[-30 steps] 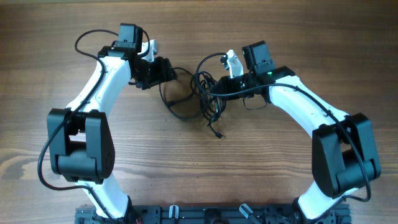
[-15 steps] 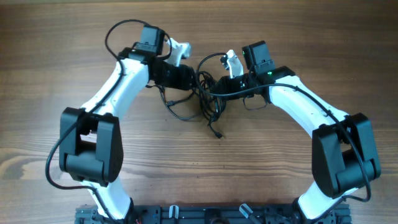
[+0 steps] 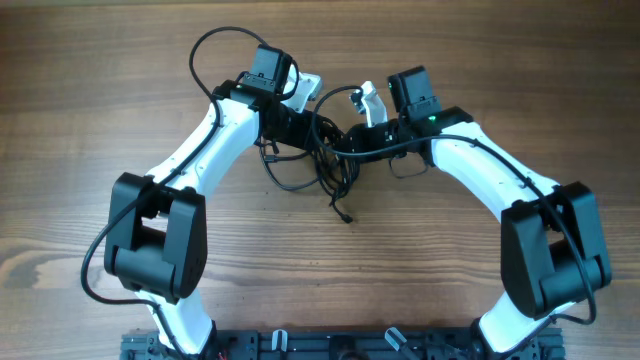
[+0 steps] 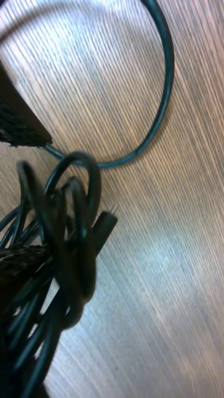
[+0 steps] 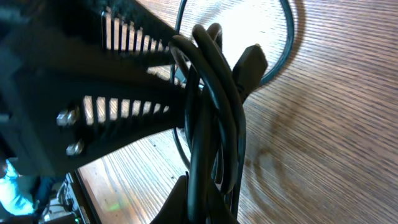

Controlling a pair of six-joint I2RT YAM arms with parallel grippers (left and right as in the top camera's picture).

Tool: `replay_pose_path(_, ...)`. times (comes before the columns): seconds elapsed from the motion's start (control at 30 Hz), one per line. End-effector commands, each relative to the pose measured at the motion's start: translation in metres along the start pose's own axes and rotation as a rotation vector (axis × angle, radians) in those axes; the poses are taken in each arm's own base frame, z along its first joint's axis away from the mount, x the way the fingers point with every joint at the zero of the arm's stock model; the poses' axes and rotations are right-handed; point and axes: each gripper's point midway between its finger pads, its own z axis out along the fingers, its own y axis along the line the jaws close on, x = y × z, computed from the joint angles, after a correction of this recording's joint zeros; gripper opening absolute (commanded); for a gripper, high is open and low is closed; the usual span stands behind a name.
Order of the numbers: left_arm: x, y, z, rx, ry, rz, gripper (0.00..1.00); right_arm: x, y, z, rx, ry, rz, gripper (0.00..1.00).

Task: Untangle cables

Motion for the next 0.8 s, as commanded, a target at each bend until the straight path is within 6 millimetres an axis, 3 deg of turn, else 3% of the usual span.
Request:
replay_pose_path(0.0, 0.002, 0.01, 0.005, -0.05, 0.004, -0.035, 0.47, 0.008, 0.015, 0.01, -0.055, 0.032, -0.059, 0.04)
replay_pose_path(0.07, 0.002, 0.01, 0.005, -0.05, 0.004, -0.035, 0.32, 0.008, 0.016, 0.012, -0.05, 0.029, -0.067, 0.04)
replay_pose_path(0.2, 0.002, 0.01, 0.005, -0.05, 0.003, -0.036, 0.17, 0.004, 0.003, 0.012, 0.024, 0.011, -0.072, 0.04)
replay_pose_path(0.3, 0.001, 0.011, 0.005, -0.057, 0.002, -0.05, 0.15, 0.003, -0.001, 0.012, 0.05, 0.006, -0.071, 0.04)
replay_pose_path(0.43, 0.0, 0.032, 0.003, -0.178, -0.016, -0.169, 0.08, 0.007, -0.002, 0.012, 0.053, 0.021, -0.055, 0.04)
replay_pose_path(0.6, 0.001, 0.036, 0.002, -0.194, -0.018, -0.197, 0.08, 0.007, -0.002, 0.012, 0.053, 0.021, -0.055, 0.04)
replay_pose_path(0.7, 0.001, 0.035, 0.002, -0.192, -0.018, -0.197, 0.29, 0.007, -0.002, 0.012, 0.052, 0.022, -0.056, 0.04)
replay_pose_path(0.77, 0.001, 0.035, 0.002, -0.192, -0.018, -0.197, 0.61, 0.007, -0.002, 0.012, 0.052, 0.021, -0.056, 0.04)
